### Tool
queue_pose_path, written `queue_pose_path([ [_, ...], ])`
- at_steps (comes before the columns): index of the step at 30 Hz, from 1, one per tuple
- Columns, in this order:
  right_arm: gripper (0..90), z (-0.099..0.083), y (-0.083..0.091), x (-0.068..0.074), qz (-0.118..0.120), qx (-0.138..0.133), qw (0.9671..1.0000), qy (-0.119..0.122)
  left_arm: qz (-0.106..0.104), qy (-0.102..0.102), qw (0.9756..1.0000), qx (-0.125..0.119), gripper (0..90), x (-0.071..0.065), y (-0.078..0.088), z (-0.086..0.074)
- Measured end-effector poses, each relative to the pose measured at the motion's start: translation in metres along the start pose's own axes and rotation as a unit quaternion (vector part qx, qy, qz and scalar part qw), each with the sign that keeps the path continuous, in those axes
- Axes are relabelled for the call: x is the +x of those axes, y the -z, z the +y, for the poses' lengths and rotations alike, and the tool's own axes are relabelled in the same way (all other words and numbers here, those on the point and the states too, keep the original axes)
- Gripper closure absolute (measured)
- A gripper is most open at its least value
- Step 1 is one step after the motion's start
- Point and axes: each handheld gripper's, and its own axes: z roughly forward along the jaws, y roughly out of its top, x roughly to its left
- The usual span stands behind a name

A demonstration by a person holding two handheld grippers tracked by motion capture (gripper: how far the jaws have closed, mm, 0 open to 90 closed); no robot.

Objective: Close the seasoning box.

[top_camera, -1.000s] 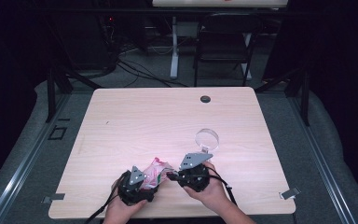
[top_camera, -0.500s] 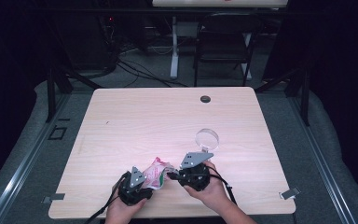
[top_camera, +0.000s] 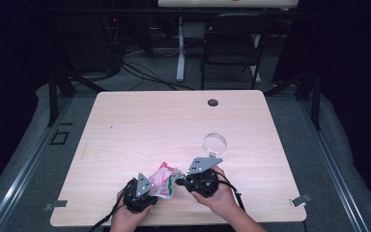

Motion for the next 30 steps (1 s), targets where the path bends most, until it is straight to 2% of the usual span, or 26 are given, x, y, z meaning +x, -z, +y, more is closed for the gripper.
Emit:
queue_pose_path([
  [7, 90.0, 0.000, 0.002, 0.000, 0.002, -0.008, 1.0000, 0.002, 0.006, -0.006, 1.0000, 0.000, 56.7, -0.001, 0.003, 0.003],
  [15, 90.0, 0.000, 0.005, 0.000, 0.004, -0.017, 0.9998, 0.006, 0.029, -0.022, 0.9993, -0.003, 57.5, -0.002, 0.008, 0.008],
  [22, 78.1, 0.001, 0.009, -0.003, -0.003, -0.020, 0.9997, 0.011, 0.032, -0.025, 0.9992, 0.002, 57.8, 0.001, 0.011, 0.009],
  [28, 66.3, 0.003, 0.010, -0.004, -0.019, -0.016, 0.9990, 0.037, 0.032, -0.028, 0.9991, 0.006, 58.0, 0.002, 0.011, 0.010],
  [30, 62.2, 0.003, 0.010, -0.003, -0.029, -0.021, 0.9976, 0.060, 0.032, -0.028, 0.9991, 0.007, 58.0, 0.002, 0.011, 0.009],
])
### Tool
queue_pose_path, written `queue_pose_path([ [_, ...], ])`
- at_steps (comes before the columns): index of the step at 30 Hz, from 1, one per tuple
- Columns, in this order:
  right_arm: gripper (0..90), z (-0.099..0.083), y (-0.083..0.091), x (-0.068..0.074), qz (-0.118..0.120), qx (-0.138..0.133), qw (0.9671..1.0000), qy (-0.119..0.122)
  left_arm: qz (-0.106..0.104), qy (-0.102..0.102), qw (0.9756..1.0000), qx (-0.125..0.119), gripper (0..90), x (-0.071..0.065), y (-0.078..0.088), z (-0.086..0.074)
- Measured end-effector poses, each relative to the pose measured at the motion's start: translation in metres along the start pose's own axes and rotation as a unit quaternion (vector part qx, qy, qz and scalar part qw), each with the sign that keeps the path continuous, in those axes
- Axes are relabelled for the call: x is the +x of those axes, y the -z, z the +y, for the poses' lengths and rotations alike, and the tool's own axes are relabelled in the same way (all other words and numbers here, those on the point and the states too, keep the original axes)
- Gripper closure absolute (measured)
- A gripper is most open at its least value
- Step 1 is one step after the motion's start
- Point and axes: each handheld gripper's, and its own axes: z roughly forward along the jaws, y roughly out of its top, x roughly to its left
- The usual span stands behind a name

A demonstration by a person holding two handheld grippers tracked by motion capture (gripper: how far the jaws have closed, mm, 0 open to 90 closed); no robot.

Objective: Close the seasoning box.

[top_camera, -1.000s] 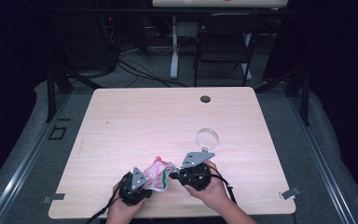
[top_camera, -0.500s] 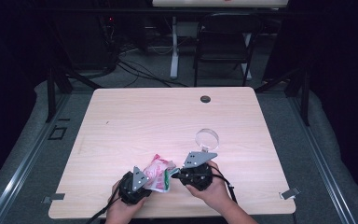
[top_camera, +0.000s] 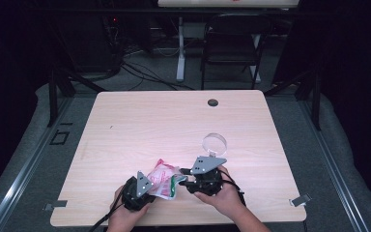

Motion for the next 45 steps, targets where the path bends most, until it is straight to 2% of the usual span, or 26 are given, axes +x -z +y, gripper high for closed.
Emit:
queue_pose_path([
  [4, 57.7, 0.001, 0.000, 0.002, -0.021, 0.005, 0.9991, 0.035, -0.002, 0.000, 1.0000, 0.001, 58.1, 0.001, 0.000, 0.000],
  [8, 54.1, 0.002, 0.002, 0.003, -0.039, -0.001, 0.9971, 0.065, -0.003, 0.001, 1.0000, 0.001, 58.2, 0.002, 0.001, 0.001],
  [13, 53.3, 0.003, 0.004, 0.007, -0.050, 0.004, 0.9926, 0.110, -0.007, 0.000, 1.0000, 0.006, 58.3, 0.002, -0.001, 0.000],
  [16, 53.5, 0.006, 0.005, 0.009, -0.055, 0.009, 0.9879, 0.145, -0.009, -0.003, 0.9999, 0.008, 58.4, 0.001, -0.002, 0.001],
  [19, 53.9, 0.009, 0.006, 0.012, -0.062, 0.018, 0.9815, 0.180, -0.011, -0.005, 0.9999, 0.009, 58.4, 0.001, -0.002, 0.001],
  [23, 55.0, 0.013, 0.007, 0.013, -0.058, 0.027, 0.9763, 0.207, -0.009, -0.008, 0.9999, 0.012, 58.4, 0.000, -0.002, 0.002],
  [28, 55.6, 0.017, 0.006, 0.016, -0.054, 0.035, 0.9676, 0.244, -0.009, -0.015, 0.9997, 0.017, 58.5, -0.002, -0.004, 0.002],
  [29, 55.6, 0.019, 0.006, 0.017, -0.053, 0.038, 0.9649, 0.254, -0.011, -0.014, 0.9997, 0.016, 58.5, -0.002, -0.004, 0.003],
  [30, 55.7, 0.020, 0.005, 0.018, -0.050, 0.034, 0.9641, 0.258, -0.010, -0.015, 0.9997, 0.016, 58.5, -0.002, -0.004, 0.003],
  [31, 56.0, 0.022, 0.004, 0.018, -0.049, 0.038, 0.9616, 0.267, -0.010, -0.014, 0.9997, 0.016, 58.6, -0.001, -0.004, 0.003],
  [32, 56.2, 0.023, 0.003, 0.019, -0.050, 0.037, 0.9604, 0.272, -0.010, -0.015, 0.9997, 0.017, 58.6, 0.000, -0.003, 0.004],
  [33, 56.9, 0.025, 0.002, 0.019, -0.048, 0.043, 0.9574, 0.281, -0.007, -0.013, 0.9998, 0.014, 58.6, 0.000, -0.003, 0.004],
  [34, 57.4, 0.025, 0.001, 0.020, -0.044, 0.038, 0.9575, 0.283, -0.007, -0.014, 0.9997, 0.017, 58.6, 0.002, -0.002, 0.004],
  [37, 59.2, 0.028, -0.001, 0.020, -0.035, 0.044, 0.9533, 0.297, -0.007, -0.018, 0.9996, 0.022, 58.6, 0.004, -0.002, 0.006],
  [38, 59.8, 0.029, -0.002, 0.020, -0.030, 0.042, 0.9530, 0.298, -0.006, -0.021, 0.9995, 0.024, 58.7, 0.005, -0.001, 0.006],
  [39, 60.3, 0.030, -0.001, 0.019, -0.026, 0.050, 0.9504, 0.306, -0.007, -0.022, 0.9994, 0.025, 58.7, 0.005, -0.002, 0.007],
  [42, 61.7, 0.032, -0.002, 0.021, -0.022, 0.054, 0.9457, 0.320, -0.006, -0.024, 0.9993, 0.029, 58.7, 0.004, -0.002, 0.008],
  [44, 64.2, 0.032, -0.003, 0.024, -0.017, 0.053, 0.9441, 0.325, -0.002, -0.030, 0.9991, 0.031, 58.7, 0.004, -0.001, 0.009],
  [45, 66.1, 0.034, -0.002, 0.024, -0.015, 0.066, 0.9401, 0.334, 0.000, -0.031, 0.9991, 0.030, 58.7, 0.004, -0.001, 0.009],
])
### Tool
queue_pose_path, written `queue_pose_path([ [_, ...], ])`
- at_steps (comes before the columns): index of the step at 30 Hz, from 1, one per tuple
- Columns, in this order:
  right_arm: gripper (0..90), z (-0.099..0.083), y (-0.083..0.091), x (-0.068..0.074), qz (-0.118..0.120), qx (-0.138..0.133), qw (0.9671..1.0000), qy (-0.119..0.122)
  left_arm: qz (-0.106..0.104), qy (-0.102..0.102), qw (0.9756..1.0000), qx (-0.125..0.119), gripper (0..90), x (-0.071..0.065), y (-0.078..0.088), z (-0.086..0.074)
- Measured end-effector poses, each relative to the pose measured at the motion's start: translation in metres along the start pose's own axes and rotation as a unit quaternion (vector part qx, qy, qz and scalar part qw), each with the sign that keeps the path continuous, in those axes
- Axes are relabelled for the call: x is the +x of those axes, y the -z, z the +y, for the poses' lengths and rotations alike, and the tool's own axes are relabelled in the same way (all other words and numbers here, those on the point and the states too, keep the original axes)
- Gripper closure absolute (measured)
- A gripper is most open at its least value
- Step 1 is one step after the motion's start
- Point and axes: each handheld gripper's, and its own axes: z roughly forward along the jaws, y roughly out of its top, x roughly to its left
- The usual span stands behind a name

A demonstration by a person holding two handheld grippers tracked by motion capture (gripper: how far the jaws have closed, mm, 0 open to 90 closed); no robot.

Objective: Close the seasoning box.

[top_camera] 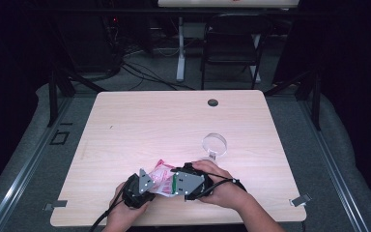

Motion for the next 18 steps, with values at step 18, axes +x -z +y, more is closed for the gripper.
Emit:
queue_pose_path([
  [18, 90.0, -0.0067, 0.0017, -0.0012, 0.033, -0.003, 0.9953, -0.091, 0.023, -0.022, 0.9995, 0.002, 58.8, -0.0006, 0.0008, 0.0026],
])
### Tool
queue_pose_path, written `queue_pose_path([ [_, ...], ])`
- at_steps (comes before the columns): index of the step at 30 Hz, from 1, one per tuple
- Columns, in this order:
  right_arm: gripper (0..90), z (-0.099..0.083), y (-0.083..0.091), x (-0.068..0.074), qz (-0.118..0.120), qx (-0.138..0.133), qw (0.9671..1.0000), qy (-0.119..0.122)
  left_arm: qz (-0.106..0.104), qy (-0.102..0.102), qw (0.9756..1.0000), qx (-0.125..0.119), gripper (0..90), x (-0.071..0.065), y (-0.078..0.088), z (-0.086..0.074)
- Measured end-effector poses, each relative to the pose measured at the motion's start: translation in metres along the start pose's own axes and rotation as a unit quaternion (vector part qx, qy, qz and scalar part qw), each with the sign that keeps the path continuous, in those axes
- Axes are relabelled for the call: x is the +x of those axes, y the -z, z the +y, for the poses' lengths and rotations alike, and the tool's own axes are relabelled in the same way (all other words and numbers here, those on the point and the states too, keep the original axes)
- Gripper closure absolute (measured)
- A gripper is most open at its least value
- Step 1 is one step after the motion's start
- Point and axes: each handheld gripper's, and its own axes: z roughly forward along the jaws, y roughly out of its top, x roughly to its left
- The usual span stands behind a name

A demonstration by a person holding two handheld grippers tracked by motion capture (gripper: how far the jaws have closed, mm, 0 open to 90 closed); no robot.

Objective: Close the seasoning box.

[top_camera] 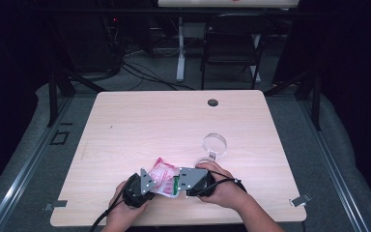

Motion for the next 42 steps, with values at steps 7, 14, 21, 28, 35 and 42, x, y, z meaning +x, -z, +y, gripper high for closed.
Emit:
queue_pose_path([
  [7, 90.0, 0.000, 0.002, 0.000, 0.000, -0.003, 0.9999, -0.015, 0.007, -0.002, 0.9999, -0.009, 58.8, -0.001, 0.000, 0.001],
  [14, 90.0, 0.000, 0.005, -0.001, 0.003, -0.006, 0.9997, -0.024, 0.017, -0.011, 0.9997, -0.012, 58.8, 0.000, 0.003, 0.004],
  [21, 90.0, 0.000, 0.009, -0.004, 0.003, -0.019, 0.9989, -0.043, 0.038, -0.026, 0.9987, -0.022, 58.9, 0.000, 0.007, 0.009],
  [28, 90.0, -0.004, 0.013, -0.010, 0.010, -0.037, 0.9962, -0.078, 0.058, -0.044, 0.9971, -0.023, 58.9, 0.000, 0.010, 0.016],
  [35, 90.0, -0.010, 0.018, -0.016, 0.019, -0.058, 0.9905, -0.123, 0.083, -0.069, 0.9938, -0.027, 59.0, 0.001, 0.014, 0.025],
  [42, 90.0, -0.016, 0.022, -0.023, 0.032, -0.075, 0.9814, -0.174, 0.101, -0.094, 0.9900, -0.029, 59.0, 0.001, 0.016, 0.035],
])
